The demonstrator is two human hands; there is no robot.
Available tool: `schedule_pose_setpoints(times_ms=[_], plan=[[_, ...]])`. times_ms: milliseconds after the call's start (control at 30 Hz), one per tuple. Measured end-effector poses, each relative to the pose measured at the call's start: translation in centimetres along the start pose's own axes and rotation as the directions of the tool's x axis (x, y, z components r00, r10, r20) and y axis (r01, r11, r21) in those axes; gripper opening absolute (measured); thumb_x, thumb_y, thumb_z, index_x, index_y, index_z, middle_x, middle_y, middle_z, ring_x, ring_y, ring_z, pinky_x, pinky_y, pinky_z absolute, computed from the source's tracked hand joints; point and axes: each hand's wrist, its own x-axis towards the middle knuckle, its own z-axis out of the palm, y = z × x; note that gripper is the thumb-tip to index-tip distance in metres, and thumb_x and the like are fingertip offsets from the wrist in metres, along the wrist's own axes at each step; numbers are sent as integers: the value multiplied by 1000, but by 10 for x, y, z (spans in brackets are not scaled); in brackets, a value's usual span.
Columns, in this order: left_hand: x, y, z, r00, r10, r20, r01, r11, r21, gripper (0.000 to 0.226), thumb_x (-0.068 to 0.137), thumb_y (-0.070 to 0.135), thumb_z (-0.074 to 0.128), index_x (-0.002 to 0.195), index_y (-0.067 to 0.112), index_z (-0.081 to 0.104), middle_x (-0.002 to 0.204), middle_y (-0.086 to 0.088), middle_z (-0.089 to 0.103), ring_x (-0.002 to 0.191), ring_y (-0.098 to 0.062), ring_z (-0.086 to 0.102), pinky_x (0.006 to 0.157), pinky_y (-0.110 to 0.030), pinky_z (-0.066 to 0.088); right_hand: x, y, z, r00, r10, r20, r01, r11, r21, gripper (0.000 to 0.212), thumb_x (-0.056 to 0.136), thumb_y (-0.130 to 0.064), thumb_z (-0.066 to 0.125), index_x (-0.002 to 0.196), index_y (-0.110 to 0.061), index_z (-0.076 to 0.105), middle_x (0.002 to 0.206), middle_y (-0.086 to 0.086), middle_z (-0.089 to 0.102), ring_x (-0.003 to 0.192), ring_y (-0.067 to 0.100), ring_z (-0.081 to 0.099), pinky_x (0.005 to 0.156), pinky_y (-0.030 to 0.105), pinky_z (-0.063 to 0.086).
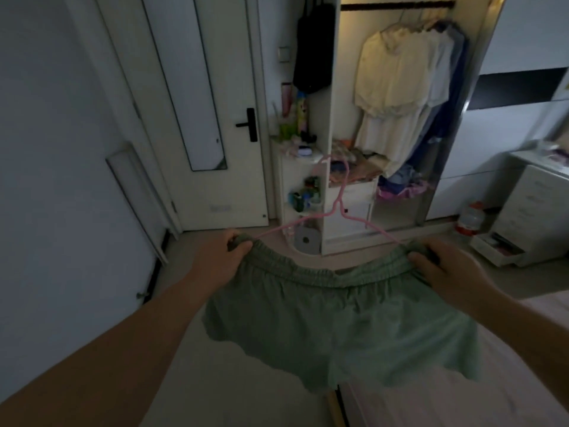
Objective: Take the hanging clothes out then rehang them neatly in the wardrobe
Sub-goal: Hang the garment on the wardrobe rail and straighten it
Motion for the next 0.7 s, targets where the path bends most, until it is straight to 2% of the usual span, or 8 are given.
schedule_pose_setpoints(times_ms=[133, 233, 333, 400, 467, 567, 633, 700], plan=[[62, -3, -13, 997, 40, -63, -42, 998, -39, 10, 95, 30, 47, 94, 20, 52, 83, 7, 52, 85, -16, 49, 61, -21, 32, 70, -15, 24, 997, -67, -26, 69, 995, 65, 17, 90, -23, 54, 76, -20, 44, 63, 0, 48, 58, 19, 46, 52, 28, 33], [117, -6, -17, 994, 64, -89, -69, 996, -57, 11, 95, 28, 48, 95, 18, 53, 83, 6, 52, 86, -17, 50, 64, -23, 34, 134, -22, 44, 995, -97, -12, 97, 992, 83, 15, 91, -21, 53, 84, -11, 45, 65, 5, 46, 57, 19, 43, 52, 18, 30], [175, -9, -18, 999, 33, -30, -36, 995, -92, 16, 88, 31, 59, 97, 20, 53, 87, 6, 56, 85, -16, 53, 65, -17, 38, 204, -25, 60, 996, -85, -11, 86, 990, 116, 16, 91, -22, 54, 86, -8, 48, 64, 3, 48, 57, 14, 45, 52, 22, 32], [210, -10, -20, 1000, 22, 20, -20, 995, -95, 33, 77, 31, 73, 101, 23, 52, 89, 12, 56, 83, -8, 54, 65, -13, 39, 246, -29, 70, 996, -86, -9, 86, 986, 141, 17, 90, -22, 54, 89, -6, 50, 68, 8, 53, 60, 19, 48, 54, 27, 34], [247, -14, -19, 999, 36, 0, -36, 998, -50, 41, 73, 28, 77, 105, 21, 51, 94, 8, 57, 86, -10, 53, 67, -15, 39, 288, -36, 78, 996, -92, -17, 93, 982, 163, 16, 91, -21, 54, 90, -6, 49, 68, 8, 51, 60, 18, 47, 54, 25, 34], [296, -21, -15, 992, 38, -117, -40, 999, -12, 31, 79, 27, 72, 102, 16, 53, 91, 4, 56, 89, -15, 51, 67, -21, 38, 336, -45, 87, 996, -88, -28, 92, 981, 169, 15, 90, -21, 54, 88, -9, 47, 63, 1, 46, 57, 11, 44, 54, 22, 33], [334, -24, -10, 986, 40, -164, -47, 998, -40, 20, 82, 27, 68, 94, 17, 55, 80, 8, 54, 83, -15, 51, 61, -15, 34, 366, -46, 92, 996, -76, -41, 82, 982, 168, 15, 90, -22, 56, 88, -11, 46, 62, 0, 46, 56, 13, 44, 54, 22, 33], [377, -26, -1, 984, 47, -173, -63, 994, -91, 14, 84, 25, 66, 90, 14, 60, 79, 4, 58, 83, -18, 54, 62, -11, 34, 392, -46, 94, 997, -60, -56, 68, 986, 151, 14, 89, -23, 57, 91, -14, 46, 64, 0, 47, 58, 17, 45, 54, 27, 34]])
